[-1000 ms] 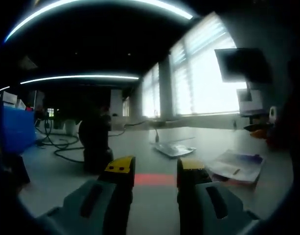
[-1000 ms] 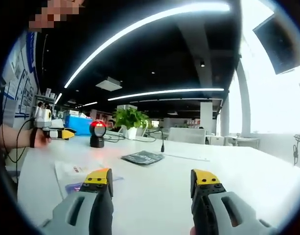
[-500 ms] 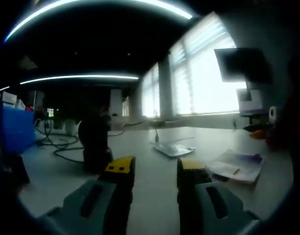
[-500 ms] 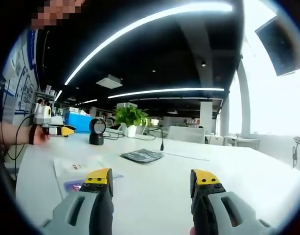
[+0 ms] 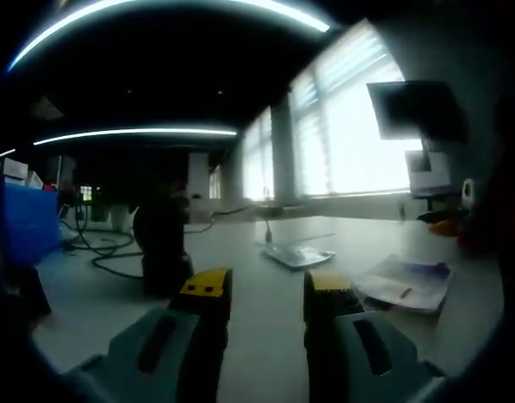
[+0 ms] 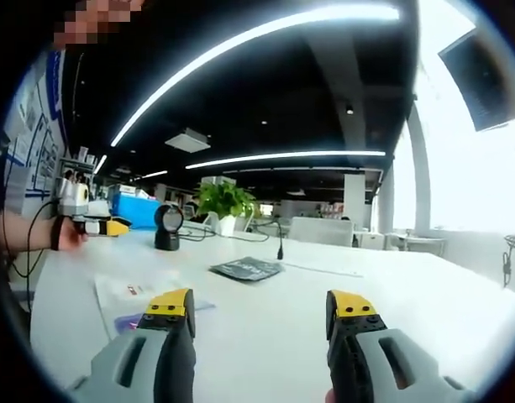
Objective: Clip sheet goods on table flip sheet goods clip sheet goods scan sheet goods put sheet goods back to table
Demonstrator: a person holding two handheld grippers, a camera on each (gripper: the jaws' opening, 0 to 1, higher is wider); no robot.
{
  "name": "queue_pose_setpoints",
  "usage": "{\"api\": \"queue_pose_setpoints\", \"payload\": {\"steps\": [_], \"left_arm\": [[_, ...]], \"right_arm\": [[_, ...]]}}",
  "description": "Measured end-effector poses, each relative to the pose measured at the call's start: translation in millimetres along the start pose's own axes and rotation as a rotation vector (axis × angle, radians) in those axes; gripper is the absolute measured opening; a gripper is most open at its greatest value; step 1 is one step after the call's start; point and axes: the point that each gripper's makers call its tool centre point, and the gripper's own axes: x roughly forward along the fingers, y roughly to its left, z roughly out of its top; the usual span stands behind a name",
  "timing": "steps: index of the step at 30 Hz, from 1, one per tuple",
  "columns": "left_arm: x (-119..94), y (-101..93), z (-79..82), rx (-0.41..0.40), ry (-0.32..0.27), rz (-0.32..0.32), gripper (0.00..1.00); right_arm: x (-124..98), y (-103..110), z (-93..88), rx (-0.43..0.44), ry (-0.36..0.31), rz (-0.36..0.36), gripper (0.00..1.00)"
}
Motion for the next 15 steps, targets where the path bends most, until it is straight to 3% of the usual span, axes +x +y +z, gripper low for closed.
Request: {"api": "queue_pose_setpoints", "payload": {"steps": [6,9,15], "left_arm": [[0,0.1,-0.5,0.002,0.003,0.002,0.27],[0,0.3,-0.8,0.001,0.004,0.002,0.27],[0,0.0,-0.6,0.0,0.002,-0.001,0.27]], "right_arm": [[3,31,17.7,0.013,-0.031,0.04,0.57],[6,50,33.8,0.068,-0.072,0.058,0.54],[9,77,41.7,0.071,-0.058,0.087,0.56]]}}
